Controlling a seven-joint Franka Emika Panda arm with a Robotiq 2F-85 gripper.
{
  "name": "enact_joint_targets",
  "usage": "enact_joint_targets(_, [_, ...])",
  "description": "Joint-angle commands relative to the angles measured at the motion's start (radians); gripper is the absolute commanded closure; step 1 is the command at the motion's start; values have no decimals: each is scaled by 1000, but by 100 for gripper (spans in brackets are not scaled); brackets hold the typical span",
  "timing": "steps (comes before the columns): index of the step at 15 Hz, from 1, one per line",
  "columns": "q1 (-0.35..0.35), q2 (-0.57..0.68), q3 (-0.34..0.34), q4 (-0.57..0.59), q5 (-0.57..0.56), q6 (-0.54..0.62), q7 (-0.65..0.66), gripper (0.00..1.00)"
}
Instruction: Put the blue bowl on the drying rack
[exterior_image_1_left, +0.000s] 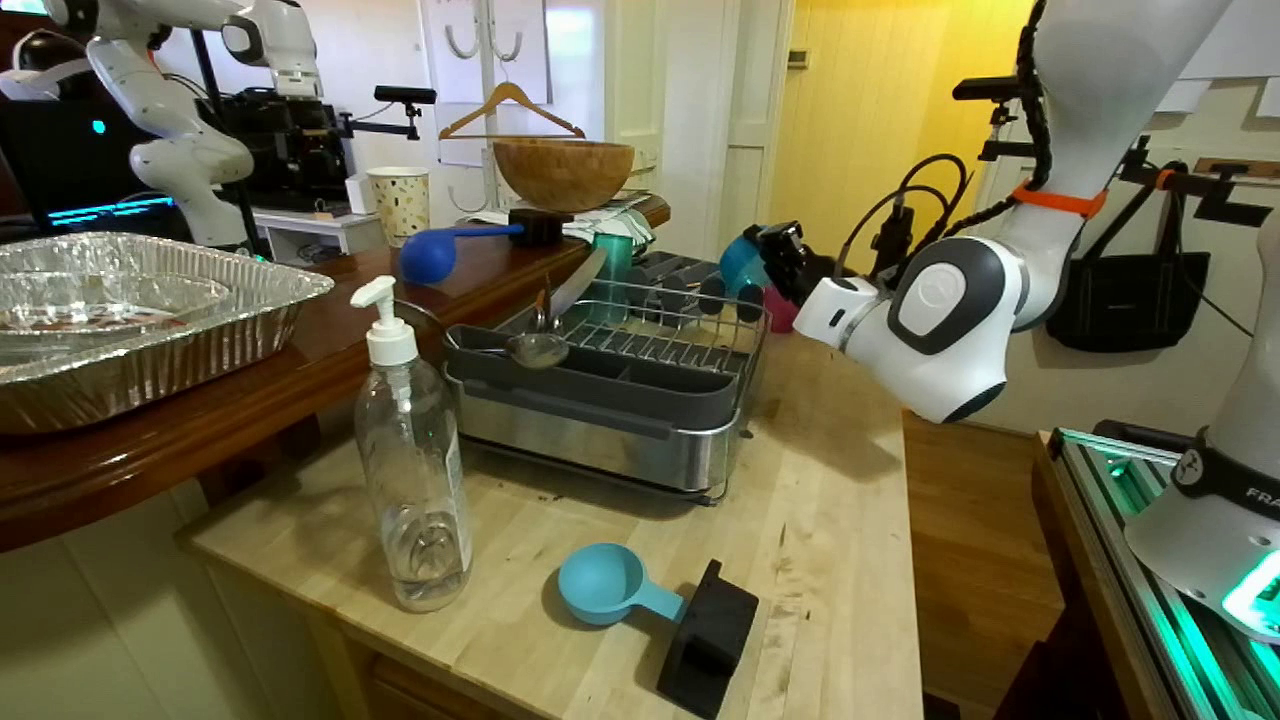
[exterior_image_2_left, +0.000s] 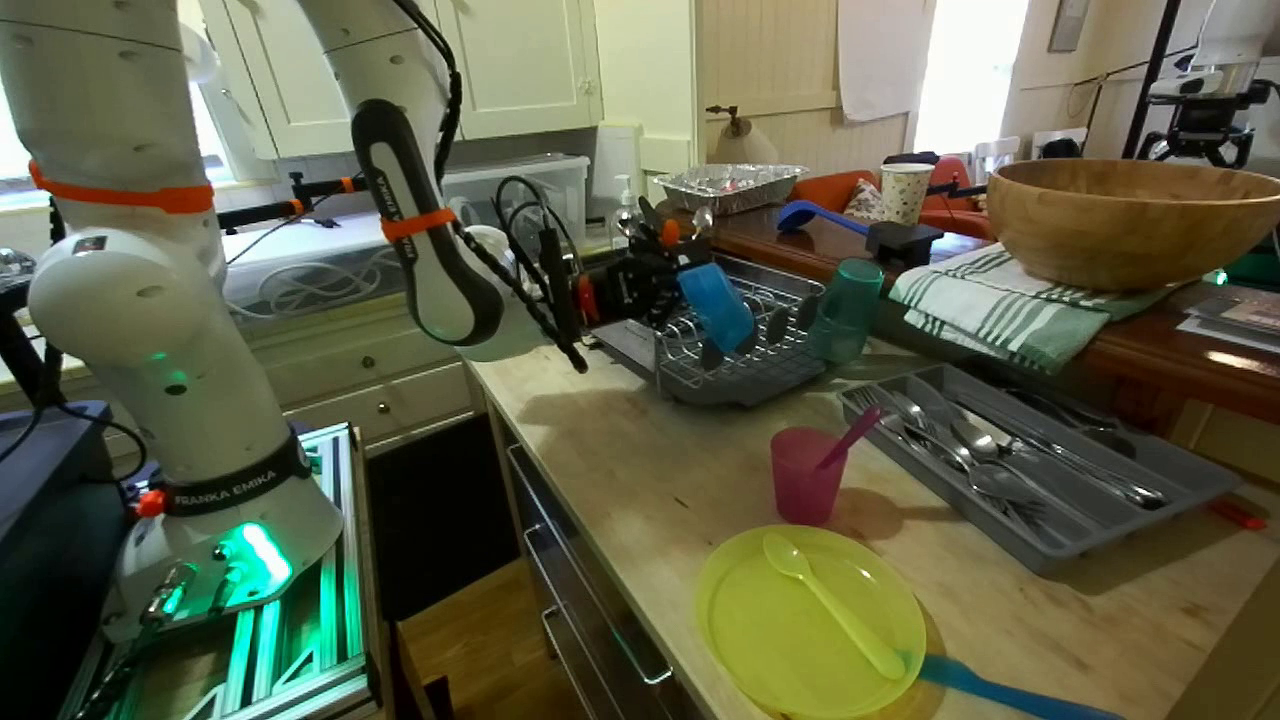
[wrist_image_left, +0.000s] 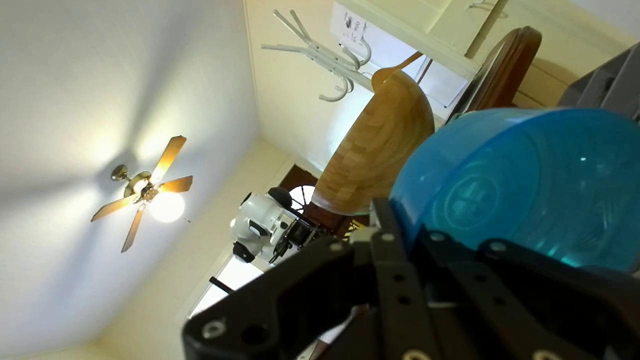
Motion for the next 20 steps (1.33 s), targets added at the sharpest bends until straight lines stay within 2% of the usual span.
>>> enact_joint_targets(1, [-14, 32, -3, -22, -25, -5, 11, 99])
enact_joint_targets(20, [-32, 68, -17, -10, -36, 26, -47, 99])
